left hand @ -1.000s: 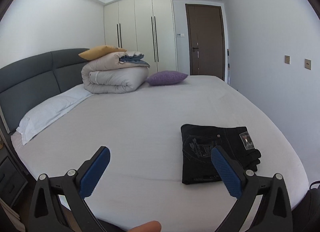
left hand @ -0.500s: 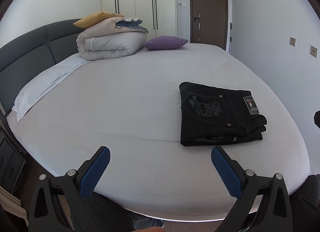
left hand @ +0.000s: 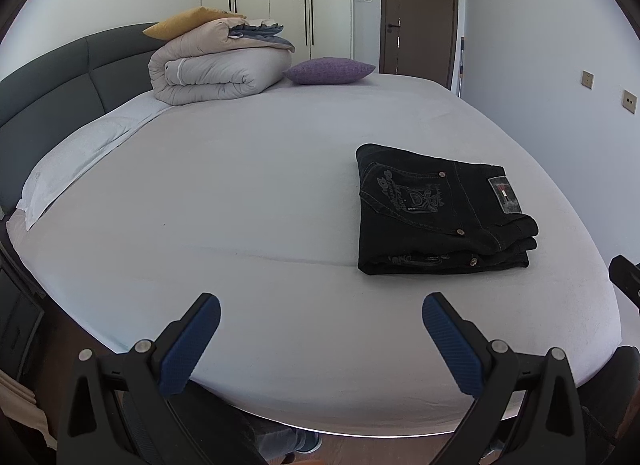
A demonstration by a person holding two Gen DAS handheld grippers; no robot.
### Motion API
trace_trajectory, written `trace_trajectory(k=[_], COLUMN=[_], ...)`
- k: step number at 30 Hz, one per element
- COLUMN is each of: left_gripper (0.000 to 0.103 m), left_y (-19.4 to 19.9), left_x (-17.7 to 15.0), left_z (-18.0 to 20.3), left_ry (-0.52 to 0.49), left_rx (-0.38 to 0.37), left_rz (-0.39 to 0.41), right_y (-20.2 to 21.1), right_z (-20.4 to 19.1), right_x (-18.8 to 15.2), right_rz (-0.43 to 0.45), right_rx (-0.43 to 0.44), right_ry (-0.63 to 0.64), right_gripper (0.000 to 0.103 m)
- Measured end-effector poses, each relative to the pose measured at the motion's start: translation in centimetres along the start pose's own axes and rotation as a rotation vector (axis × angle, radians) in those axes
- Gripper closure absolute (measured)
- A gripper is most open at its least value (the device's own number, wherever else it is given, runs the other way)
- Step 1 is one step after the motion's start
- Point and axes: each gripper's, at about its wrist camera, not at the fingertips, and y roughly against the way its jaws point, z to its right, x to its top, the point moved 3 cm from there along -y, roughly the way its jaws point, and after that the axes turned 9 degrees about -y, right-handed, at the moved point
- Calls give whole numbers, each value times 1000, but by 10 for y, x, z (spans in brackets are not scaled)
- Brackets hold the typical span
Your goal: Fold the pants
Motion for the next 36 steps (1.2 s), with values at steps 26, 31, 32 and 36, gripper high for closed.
trace_trajectory(k=[26, 31, 32, 36], left_gripper=[0, 0, 0, 0], left_y=[-7, -7, -7, -6], left_x=[-4, -4, -4, -4], left_z=[-1, -1, -1, -1], left_ry=[2, 3, 3, 2], left_rx=[-6, -6, -5, -5], left_rz=[-13, -13, -13, -13], right_y=[-20, -24, -25, -25], right_z=[-14, -16, -16, -18], right_x=[-7, -9, -9, -10], right_rz=[-40, -44, -45, -47], right_rx=[-9, -9, -9, -10], right_ry=[34, 36, 36, 35], right_gripper=[0, 0, 0, 0])
